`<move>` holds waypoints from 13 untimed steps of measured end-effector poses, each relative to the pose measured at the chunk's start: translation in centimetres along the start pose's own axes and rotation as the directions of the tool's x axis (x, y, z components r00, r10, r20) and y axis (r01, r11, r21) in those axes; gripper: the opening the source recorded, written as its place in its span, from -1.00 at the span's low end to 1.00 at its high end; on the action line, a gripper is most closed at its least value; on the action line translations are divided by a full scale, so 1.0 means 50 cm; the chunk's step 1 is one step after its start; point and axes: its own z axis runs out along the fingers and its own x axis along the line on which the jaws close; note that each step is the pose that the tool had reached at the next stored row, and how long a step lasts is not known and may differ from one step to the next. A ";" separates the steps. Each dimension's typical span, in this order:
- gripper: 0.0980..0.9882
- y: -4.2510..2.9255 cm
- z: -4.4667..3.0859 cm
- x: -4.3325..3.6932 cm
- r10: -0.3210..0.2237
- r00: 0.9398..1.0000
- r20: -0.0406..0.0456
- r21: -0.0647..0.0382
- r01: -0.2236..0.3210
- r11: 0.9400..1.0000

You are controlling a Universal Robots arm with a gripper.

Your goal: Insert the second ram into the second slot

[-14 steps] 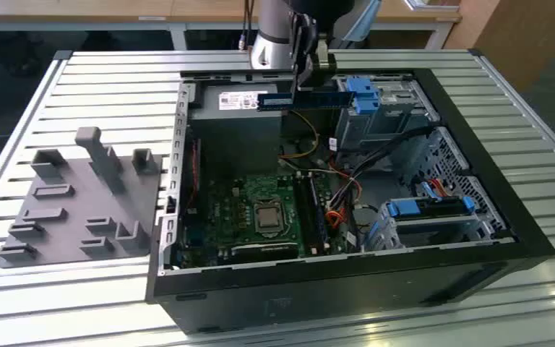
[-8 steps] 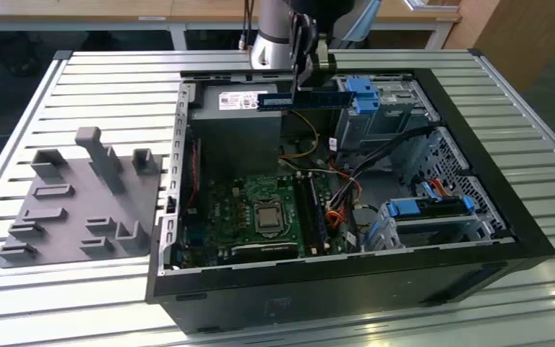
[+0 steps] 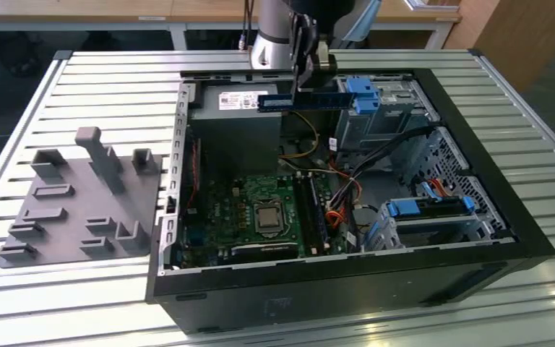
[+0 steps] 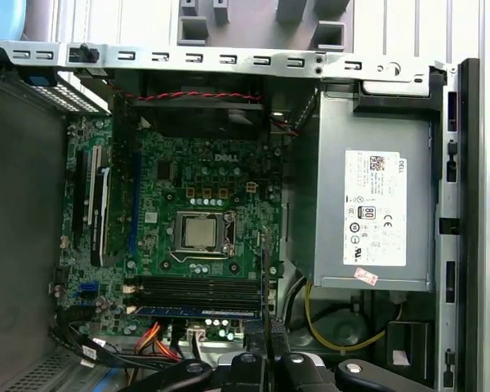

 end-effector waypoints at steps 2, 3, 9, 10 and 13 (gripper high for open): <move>-0.92 0.000 0.000 0.002 0.000 1.000 -0.002 0.000 0.000 1.000; -0.92 0.000 0.000 0.003 0.000 1.000 -0.003 0.000 0.000 1.000; -0.92 0.001 0.000 0.025 0.000 1.000 -0.004 0.000 0.000 1.000; -0.92 0.001 0.000 0.030 0.000 1.000 -0.004 0.000 0.000 1.000; -0.92 0.001 0.000 0.040 0.001 1.000 -0.004 0.000 -0.001 1.000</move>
